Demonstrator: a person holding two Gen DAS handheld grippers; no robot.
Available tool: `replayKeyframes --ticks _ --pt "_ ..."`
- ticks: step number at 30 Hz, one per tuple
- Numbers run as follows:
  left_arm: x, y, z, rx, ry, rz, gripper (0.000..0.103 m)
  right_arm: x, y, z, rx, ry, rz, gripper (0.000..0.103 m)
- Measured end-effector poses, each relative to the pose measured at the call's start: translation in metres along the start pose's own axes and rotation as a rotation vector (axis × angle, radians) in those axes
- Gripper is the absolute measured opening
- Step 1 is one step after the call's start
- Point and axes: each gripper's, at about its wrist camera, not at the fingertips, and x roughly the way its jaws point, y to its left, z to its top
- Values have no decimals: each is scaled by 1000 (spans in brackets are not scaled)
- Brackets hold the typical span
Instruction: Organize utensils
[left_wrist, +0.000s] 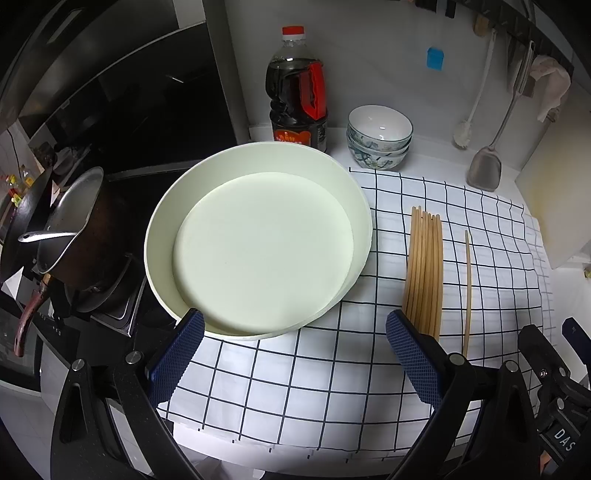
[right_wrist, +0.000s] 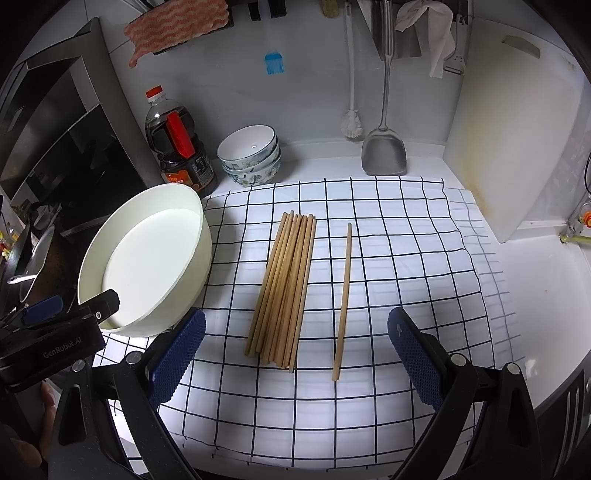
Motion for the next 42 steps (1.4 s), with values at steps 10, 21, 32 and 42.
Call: replayKeyframes --ticks 10,21,32,42 --pt "1 -1 0 0 0 -1 97 0 0 0 -1 -2 -1 95" --pt "1 0 0 0 -1 -2 97 0 -1 1 -1 -4 -3 95" --pt "1 0 -1 1 2 -3 97 -1 -2 1 -3 -5 -4 95" --pt "21 -21 -13 31 35 -55 97 7 -24 -8 21 5 -17 95"
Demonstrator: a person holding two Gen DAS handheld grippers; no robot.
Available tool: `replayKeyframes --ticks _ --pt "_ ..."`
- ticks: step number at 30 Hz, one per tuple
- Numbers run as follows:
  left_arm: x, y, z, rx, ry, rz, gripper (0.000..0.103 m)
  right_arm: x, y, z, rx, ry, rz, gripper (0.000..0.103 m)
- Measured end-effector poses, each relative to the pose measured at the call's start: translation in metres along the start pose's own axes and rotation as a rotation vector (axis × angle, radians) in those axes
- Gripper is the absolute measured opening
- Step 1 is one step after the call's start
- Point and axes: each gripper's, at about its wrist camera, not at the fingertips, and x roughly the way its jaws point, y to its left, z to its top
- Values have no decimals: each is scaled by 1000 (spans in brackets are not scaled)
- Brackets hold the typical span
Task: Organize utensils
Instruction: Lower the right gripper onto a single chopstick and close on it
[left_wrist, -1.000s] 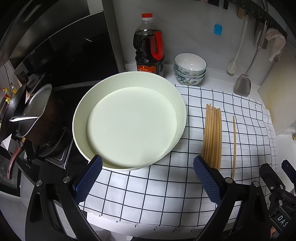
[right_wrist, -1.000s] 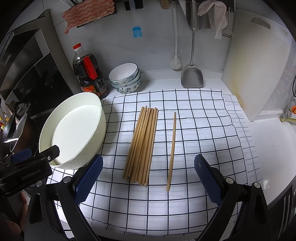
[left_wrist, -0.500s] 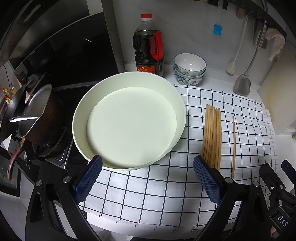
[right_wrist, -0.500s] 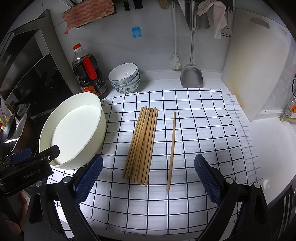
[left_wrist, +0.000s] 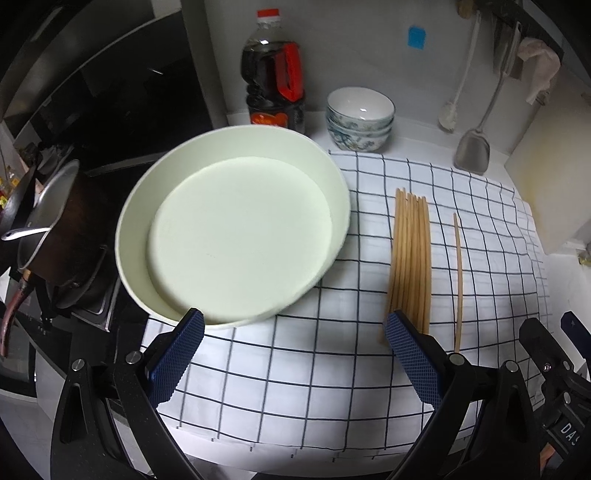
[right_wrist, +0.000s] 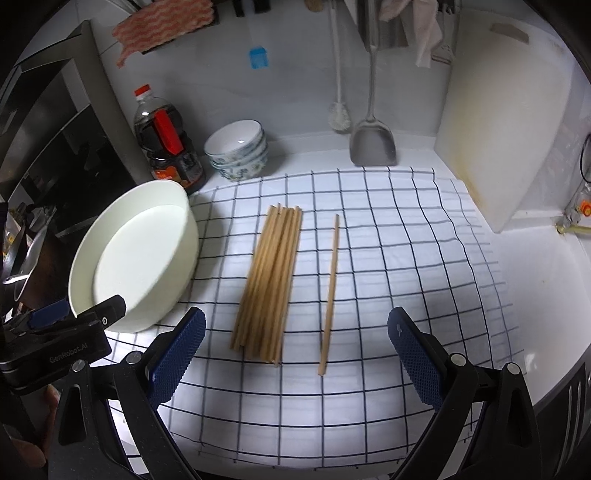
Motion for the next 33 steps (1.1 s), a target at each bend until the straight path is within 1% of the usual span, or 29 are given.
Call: replayKeyframes --ticks 5,10,13,15,19,21,24,27,33 --pt "16 -21 -10 36 11 -33 97 15 -19 -6 20 25 -10 94" --pt "37 -40 -16 58 0 -39 97 35 -37 -10 11 32 -20 94" --pt "55 -54 -18 66 -4 -82 97 52 -48 -13 20 46 -4 94" --pt "66 -64 -19 73 -10 -89 96 66 -54 -16 25 59 4 94" --pt "84 -77 -17 91 -34 -41 96 89 -59 -20 29 76 -3 94" --pt "91 -79 -15 84 -47 -29 96 99 -60 -22 24 71 -6 94" --pt "100 -76 -14 70 -60 7 96 109 -62 -23 24 69 -24 94" --pt "108 -71 -16 43 -60 13 96 119 -64 -22 30 77 -29 94" --pt "117 -67 -23 42 -64 49 96 130 -63 -23 27 76 -33 94"
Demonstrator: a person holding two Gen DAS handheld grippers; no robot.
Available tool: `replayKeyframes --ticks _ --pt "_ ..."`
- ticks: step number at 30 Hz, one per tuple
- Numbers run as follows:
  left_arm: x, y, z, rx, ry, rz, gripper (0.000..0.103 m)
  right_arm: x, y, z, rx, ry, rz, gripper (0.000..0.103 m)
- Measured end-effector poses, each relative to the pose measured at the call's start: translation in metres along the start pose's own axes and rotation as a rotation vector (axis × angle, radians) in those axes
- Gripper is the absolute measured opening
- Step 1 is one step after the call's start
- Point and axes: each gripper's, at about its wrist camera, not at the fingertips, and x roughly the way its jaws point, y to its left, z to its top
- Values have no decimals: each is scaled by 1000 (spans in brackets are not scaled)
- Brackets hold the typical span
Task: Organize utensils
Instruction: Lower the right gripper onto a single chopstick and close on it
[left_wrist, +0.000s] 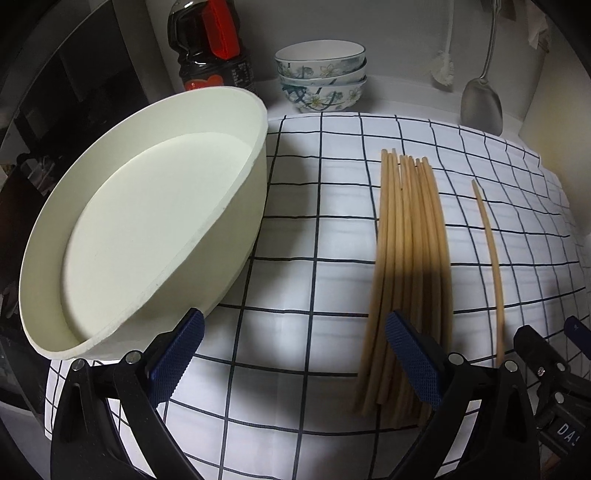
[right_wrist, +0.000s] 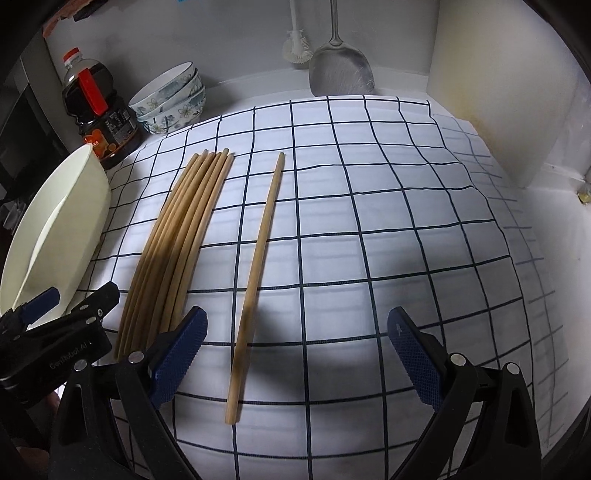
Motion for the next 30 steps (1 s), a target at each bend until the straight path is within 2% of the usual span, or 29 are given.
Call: replayKeyframes --ticks 8,22,30 --pt "11 -1 -5 20 16 22 96 12 3 -1 -15 7 -12 94" --pt "15 -6 -11 30 15 14 96 19 3 -2 -51 0 -57 94" --pt "14 -25 -9 55 26 -36 92 19 -7 0 -48 0 -78 94"
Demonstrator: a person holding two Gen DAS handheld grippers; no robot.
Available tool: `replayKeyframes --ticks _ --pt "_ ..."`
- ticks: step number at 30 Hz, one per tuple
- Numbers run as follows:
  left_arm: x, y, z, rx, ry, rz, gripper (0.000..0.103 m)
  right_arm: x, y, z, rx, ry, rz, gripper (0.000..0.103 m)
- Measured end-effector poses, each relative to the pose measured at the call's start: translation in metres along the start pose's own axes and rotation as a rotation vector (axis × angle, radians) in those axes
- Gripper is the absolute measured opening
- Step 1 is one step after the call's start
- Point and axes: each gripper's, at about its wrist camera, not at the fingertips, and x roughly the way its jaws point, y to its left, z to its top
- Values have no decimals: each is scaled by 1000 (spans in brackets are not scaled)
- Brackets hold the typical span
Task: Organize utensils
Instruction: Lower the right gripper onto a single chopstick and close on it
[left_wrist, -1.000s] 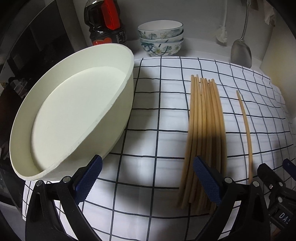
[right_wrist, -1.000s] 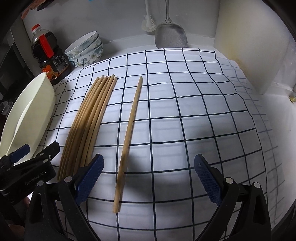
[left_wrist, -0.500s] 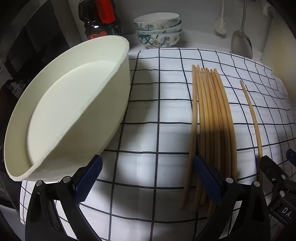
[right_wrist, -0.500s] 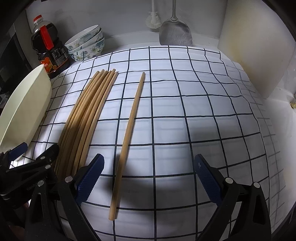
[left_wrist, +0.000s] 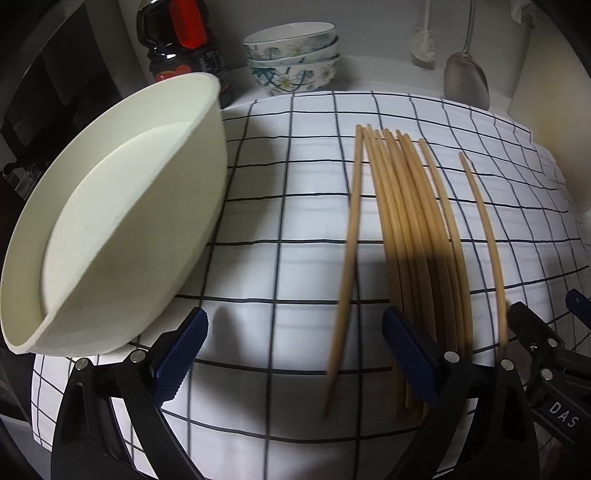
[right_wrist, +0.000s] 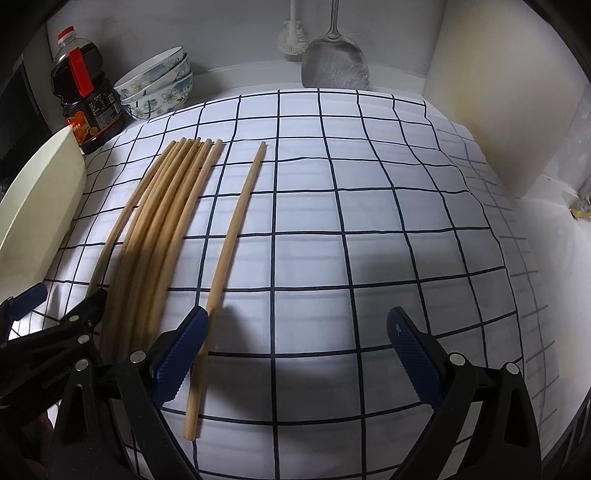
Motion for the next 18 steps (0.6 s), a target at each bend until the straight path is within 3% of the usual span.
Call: replayKeyframes --ticks 8,18 --pt "2 -18 3 12 -1 -39 91 1 -8 0 -10 -3 -20 94" --pt "5 -14 9 32 -6 -42 87 -4 -1 6 -17 -33 11 94"
